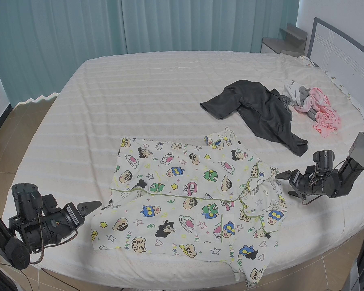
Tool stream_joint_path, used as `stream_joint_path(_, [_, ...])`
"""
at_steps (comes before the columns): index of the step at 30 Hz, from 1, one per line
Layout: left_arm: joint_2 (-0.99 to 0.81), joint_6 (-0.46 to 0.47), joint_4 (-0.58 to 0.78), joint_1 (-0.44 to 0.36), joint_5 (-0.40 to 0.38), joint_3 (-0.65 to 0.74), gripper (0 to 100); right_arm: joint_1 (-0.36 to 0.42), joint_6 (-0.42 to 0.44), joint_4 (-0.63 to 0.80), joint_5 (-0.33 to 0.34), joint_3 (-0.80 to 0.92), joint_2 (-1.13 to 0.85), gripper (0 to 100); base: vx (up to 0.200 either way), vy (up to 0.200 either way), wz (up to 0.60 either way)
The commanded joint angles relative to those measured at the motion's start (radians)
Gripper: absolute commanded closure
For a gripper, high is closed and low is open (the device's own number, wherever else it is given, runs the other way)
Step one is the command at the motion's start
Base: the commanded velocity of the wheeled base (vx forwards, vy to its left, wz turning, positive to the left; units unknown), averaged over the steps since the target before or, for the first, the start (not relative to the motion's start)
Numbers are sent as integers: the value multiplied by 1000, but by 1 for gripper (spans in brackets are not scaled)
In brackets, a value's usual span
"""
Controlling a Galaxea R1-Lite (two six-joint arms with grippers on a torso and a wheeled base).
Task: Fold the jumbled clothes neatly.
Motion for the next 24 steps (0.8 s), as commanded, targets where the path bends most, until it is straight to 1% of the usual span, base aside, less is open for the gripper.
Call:
stream_joint_path(1, [4, -1, -2, 0, 0, 0, 0, 5, 126, 1, 17, -49, 30, 100, 0, 0, 0])
stream_joint_path(3, [4, -1, -2, 0, 0, 1, 0, 5, 150, 1, 17, -55, 36, 100, 0, 0, 0])
stream_joint_path(4, [4, -1, -2, 0, 0, 0, 0, 5, 165, 1, 29, -54, 34, 100, 0, 0, 0])
stream_joint_path(6, [6, -1, -2, 0, 0, 0, 0, 7, 165, 4, 35, -55, 33, 100, 0, 0, 0])
stream_joint_path(9, [6, -1, -2, 0, 0, 0, 0, 21, 162, 8, 27, -57, 36, 100, 0, 0, 0])
stream_joint_path(18, [3, -1, -2, 0, 2, 1, 0, 16, 158, 2, 26, -50, 25, 100, 0, 0, 0])
stream_joint_path(20, [1, -1, -2, 0, 0, 1, 0, 12, 158, -1, 14, -46, 2, 100, 0, 0, 0])
stream_joint_path(24, [3, 1, -2, 0, 5, 1, 0, -15, 149, 1, -42, -50, -45, 100, 0, 0, 0])
